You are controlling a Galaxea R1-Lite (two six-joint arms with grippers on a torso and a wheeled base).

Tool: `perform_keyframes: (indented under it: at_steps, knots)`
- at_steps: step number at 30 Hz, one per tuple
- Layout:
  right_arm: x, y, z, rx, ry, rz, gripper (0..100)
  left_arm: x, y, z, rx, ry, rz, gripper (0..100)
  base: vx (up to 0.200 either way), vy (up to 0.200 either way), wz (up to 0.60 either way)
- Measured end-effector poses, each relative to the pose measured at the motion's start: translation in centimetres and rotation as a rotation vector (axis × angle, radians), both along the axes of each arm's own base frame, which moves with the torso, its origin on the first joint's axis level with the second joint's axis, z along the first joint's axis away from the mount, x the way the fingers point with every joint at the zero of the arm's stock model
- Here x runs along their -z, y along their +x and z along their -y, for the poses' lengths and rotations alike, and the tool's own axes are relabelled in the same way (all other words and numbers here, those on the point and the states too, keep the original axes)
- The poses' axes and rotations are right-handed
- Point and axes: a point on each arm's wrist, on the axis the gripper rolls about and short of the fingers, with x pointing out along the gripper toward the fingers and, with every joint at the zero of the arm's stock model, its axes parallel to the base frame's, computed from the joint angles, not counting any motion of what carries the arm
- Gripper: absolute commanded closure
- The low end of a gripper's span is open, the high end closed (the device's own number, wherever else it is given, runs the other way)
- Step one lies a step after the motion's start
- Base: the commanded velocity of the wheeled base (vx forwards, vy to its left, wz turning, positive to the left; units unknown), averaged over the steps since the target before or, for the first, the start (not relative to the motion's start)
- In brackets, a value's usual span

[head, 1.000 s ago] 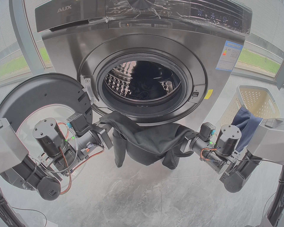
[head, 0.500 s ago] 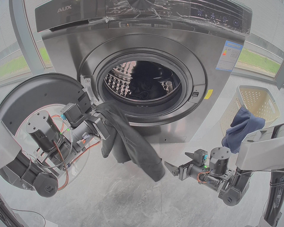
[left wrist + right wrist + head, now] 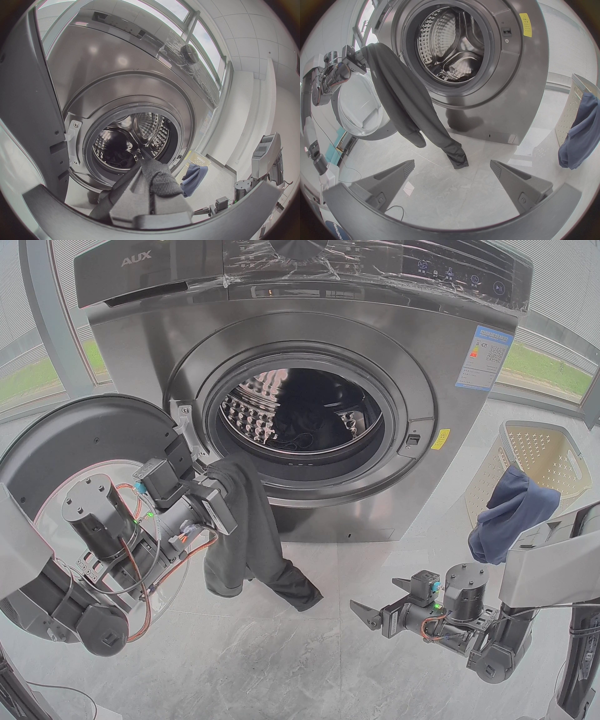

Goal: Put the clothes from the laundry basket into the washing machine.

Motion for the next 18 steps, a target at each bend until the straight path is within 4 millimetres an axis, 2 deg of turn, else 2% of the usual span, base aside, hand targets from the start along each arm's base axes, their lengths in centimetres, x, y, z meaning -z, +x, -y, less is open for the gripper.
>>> perform_keyframes:
  at_steps: [9,18]
  knots:
    - [-2.2,-0.7,-1.0,-0.039,0.040,0.063,0,0.4,0.2,0.2,0.001,0.009,-0.011,100,0.000,0.000,0.00]
    - [-5.5,-2.5,-4.2,-0.162,0.113,0.178,0,0.6,0.3,0.3,0.002,0.012,-0.014,100,0.000,0.000,0.00]
